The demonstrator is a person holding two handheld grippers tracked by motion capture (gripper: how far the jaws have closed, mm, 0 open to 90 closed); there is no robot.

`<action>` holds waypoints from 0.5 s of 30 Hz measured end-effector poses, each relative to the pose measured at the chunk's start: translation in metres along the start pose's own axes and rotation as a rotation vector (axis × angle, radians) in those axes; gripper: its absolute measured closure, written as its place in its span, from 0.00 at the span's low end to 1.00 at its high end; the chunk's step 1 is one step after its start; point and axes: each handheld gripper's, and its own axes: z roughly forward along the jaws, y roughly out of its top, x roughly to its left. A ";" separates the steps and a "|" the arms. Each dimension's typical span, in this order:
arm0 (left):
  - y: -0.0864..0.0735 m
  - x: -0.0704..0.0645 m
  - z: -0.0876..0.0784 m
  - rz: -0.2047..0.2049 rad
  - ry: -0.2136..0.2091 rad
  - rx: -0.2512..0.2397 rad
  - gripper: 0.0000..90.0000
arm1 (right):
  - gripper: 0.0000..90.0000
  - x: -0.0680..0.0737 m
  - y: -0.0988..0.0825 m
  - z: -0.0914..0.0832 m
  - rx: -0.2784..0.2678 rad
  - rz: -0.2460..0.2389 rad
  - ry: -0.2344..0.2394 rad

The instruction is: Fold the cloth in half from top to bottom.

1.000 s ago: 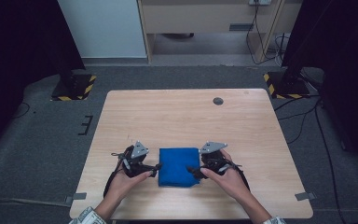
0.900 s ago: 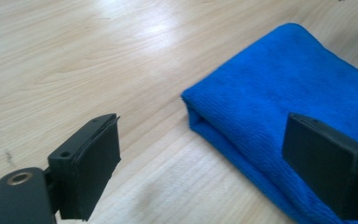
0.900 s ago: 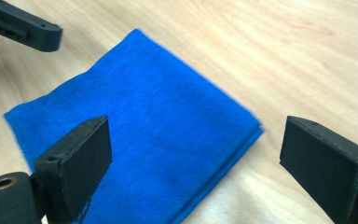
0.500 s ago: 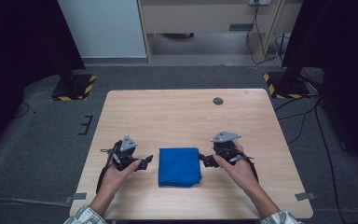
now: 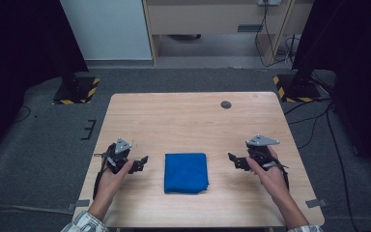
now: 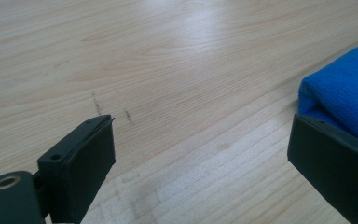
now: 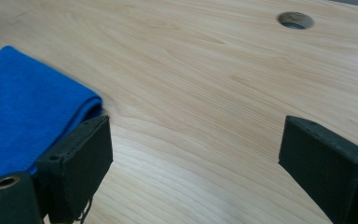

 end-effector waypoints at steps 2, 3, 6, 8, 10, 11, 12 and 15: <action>-0.001 0.002 0.001 0.005 0.017 0.011 0.08 | 0.11 -0.013 -0.006 -0.005 -0.015 0.029 -0.025; -0.001 0.002 0.001 0.005 0.019 0.012 0.08 | 0.11 -0.017 -0.007 -0.007 -0.017 0.041 -0.033; -0.002 0.003 0.001 0.011 0.022 0.017 0.08 | 0.11 -0.023 -0.008 -0.009 -0.025 0.052 -0.052; -0.004 0.006 0.003 0.019 0.031 0.032 0.08 | 0.11 -0.030 -0.012 -0.010 -0.019 0.063 -0.072; -0.006 0.007 0.004 0.022 0.035 0.046 0.08 | 0.11 -0.033 -0.016 -0.009 -0.002 0.076 -0.082; -0.007 0.008 0.005 0.026 0.033 0.058 0.09 | 0.11 -0.034 -0.018 -0.008 0.006 0.078 -0.086; -0.008 0.008 0.006 0.031 0.033 0.068 0.09 | 0.11 -0.035 -0.019 -0.007 0.017 0.077 -0.088; -0.010 0.009 0.008 0.039 0.032 0.087 0.09 | 0.11 -0.036 -0.023 -0.005 0.047 0.082 -0.094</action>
